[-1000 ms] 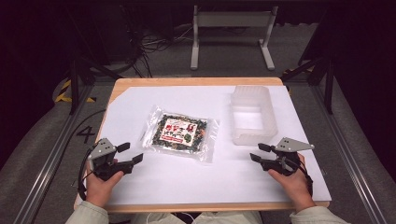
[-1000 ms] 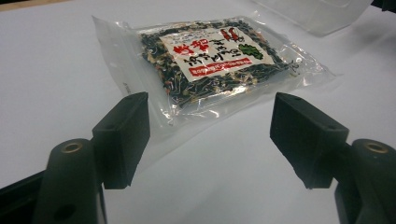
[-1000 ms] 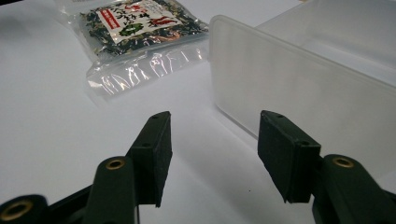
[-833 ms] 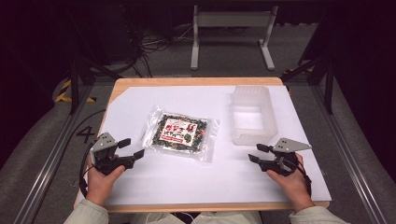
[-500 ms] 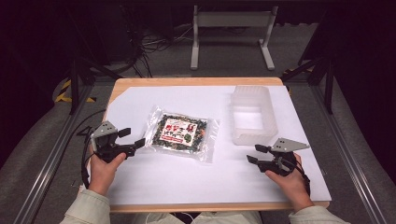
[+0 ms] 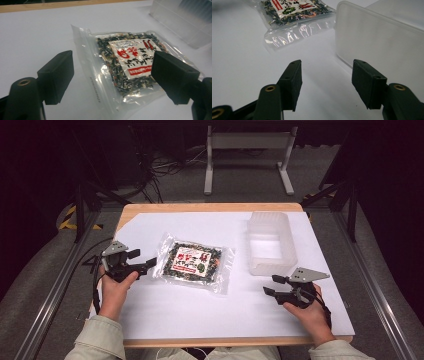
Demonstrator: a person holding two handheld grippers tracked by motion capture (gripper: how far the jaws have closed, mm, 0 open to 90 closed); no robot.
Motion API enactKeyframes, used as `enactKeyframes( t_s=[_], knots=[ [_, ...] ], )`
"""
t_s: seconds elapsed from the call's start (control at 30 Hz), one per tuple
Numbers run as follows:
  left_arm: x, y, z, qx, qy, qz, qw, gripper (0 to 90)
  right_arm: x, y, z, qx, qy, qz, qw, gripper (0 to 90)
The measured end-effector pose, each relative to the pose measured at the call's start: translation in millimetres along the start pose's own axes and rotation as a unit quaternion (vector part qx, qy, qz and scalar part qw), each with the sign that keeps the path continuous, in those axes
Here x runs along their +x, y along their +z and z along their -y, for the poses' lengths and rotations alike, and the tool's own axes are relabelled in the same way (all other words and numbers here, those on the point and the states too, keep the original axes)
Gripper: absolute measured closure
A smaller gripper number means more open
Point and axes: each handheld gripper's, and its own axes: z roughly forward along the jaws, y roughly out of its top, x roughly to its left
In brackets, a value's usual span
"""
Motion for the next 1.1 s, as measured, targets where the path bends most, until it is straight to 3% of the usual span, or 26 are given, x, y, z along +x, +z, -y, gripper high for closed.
enactKeyframes(
  t_s=[0.1,0.3,0.43,0.57,1.1],
  knots=[
    [7.7,5.1,-0.4,0.004,-0.014,0.005,0.9999,21.0,-0.3,-0.7,0.6,0.0,0.001,0.001,1.0,41.8],
    [15.6,19.0,-3.4,0.016,-0.021,0.01,0.9996,21.6,0.2,-1.4,1.2,-0.001,0.001,0.002,1.0,41.8],
    [18.8,27.4,-0.6,0.029,-0.02,0.002,0.9994,21.4,1.0,-0.1,1.3,0.002,-0.001,0.001,1.0,41.7],
    [19.3,29.8,3.5,0.014,-0.022,-0.016,0.9995,23.4,1.6,-0.9,1.9,0.003,-0.004,0.003,1.0,41.2],
    [13.6,53.3,20.7,0.069,-0.022,-0.007,0.9974,23.5,3.3,-1.2,2.7,0.005,-0.012,0.008,0.9999,39.1]
  ],
)
